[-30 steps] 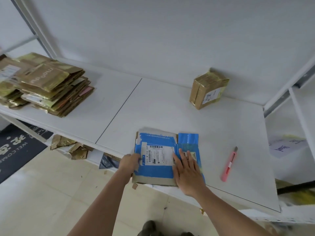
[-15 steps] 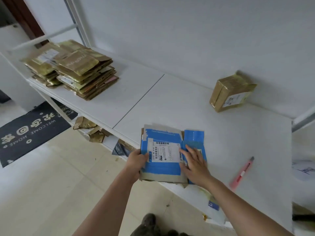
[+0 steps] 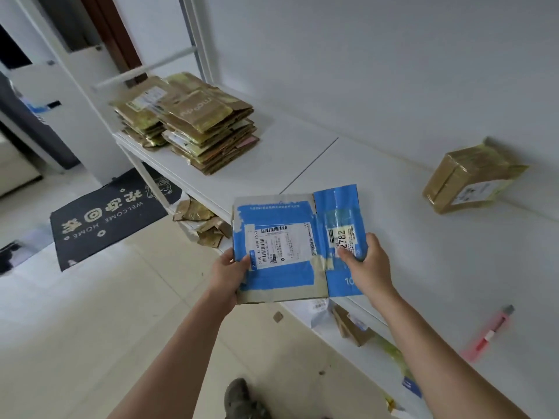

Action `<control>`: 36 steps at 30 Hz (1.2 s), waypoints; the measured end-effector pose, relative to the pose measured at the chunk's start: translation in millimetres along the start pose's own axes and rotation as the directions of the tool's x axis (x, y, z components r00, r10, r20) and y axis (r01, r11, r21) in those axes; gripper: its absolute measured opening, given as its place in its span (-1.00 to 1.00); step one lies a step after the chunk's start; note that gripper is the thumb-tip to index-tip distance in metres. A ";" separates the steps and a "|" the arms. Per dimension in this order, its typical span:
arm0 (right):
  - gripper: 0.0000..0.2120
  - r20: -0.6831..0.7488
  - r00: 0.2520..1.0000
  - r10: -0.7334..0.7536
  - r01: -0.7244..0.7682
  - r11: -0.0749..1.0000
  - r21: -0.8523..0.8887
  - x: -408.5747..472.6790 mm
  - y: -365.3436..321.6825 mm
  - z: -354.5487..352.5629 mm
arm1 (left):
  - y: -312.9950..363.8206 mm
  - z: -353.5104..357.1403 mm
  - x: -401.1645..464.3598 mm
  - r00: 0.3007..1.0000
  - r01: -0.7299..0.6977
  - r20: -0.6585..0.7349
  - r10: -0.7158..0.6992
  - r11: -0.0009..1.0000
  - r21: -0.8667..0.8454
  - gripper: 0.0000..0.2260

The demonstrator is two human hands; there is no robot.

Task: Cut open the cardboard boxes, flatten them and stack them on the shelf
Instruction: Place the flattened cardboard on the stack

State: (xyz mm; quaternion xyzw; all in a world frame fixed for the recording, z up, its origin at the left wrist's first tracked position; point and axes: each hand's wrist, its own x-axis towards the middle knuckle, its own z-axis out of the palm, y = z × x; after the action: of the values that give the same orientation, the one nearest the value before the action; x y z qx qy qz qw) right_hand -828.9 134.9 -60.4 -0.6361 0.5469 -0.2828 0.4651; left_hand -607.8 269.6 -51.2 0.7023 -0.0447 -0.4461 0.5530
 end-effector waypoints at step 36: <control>-0.85 -0.183 0.926 -0.331 0.319 0.943 -0.093 307.2 -375.6 404.1 | 353.9 -258.2 337.5 0.960 -0.270 -0.094 0.264 0.961 -0.064 -0.38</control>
State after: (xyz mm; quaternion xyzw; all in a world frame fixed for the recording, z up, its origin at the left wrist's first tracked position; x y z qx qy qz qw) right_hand -241.2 -57.1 67.6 -0.7008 0.4855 -0.4003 0.3359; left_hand -79.1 136.1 40.5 0.6865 -0.0987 -0.3387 0.6358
